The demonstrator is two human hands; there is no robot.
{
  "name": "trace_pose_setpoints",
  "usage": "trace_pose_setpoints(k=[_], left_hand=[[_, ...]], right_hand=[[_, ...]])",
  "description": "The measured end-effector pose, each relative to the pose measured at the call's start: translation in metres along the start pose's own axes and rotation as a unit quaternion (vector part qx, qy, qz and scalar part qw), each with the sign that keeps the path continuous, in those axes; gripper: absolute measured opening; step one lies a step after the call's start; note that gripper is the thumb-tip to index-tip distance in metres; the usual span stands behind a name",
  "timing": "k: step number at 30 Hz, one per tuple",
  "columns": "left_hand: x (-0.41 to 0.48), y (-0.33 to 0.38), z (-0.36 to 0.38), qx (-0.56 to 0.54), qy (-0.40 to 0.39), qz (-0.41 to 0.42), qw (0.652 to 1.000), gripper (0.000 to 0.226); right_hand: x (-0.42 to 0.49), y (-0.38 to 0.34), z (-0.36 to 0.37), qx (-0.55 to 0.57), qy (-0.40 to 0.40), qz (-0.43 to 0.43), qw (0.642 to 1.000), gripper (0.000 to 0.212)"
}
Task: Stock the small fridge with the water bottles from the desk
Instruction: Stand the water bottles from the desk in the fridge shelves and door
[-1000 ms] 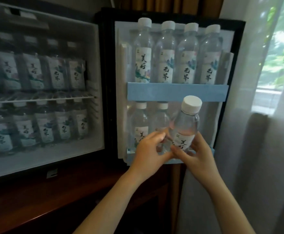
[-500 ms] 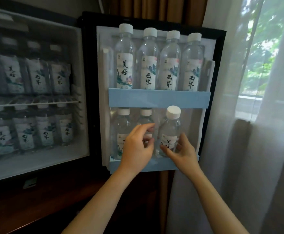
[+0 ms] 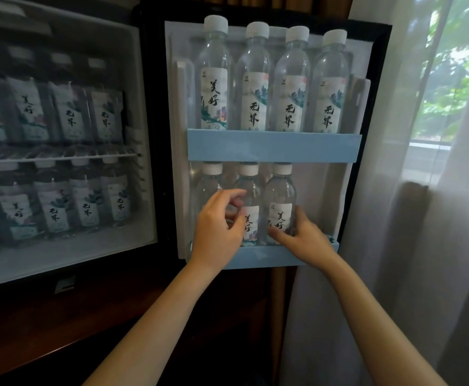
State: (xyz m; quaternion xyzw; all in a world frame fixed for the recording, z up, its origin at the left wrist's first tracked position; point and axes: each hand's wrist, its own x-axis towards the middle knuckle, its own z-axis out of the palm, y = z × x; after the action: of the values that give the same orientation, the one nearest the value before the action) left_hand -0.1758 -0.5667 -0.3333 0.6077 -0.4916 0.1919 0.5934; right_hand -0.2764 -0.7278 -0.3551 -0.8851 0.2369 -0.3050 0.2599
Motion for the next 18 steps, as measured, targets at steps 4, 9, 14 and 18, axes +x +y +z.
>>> trace_pose_setpoints(k=[4, 9, 14, 18], left_hand=[[-0.008, -0.003, -0.007, -0.002, -0.003, -0.018, 1.000, 0.029], [-0.013, -0.003, -0.007, 0.014, -0.002, -0.022, 1.000, 0.028], [-0.018, 0.001, -0.003, 0.044, -0.005, 0.000, 0.999, 0.027], [-0.024, 0.000, -0.010, 0.039, -0.024, -0.008, 0.999, 0.030]], right_hand=[[-0.003, -0.002, -0.002, 0.014, -0.014, 0.005, 1.000, 0.049], [-0.008, -0.006, -0.002, 0.030, -0.027, 0.010, 0.999, 0.072], [-0.017, -0.009, 0.001, 0.066, -0.019, -0.014, 0.998, 0.076], [-0.030, -0.019, 0.008, 0.072, 0.115, -0.040, 0.990, 0.080]])
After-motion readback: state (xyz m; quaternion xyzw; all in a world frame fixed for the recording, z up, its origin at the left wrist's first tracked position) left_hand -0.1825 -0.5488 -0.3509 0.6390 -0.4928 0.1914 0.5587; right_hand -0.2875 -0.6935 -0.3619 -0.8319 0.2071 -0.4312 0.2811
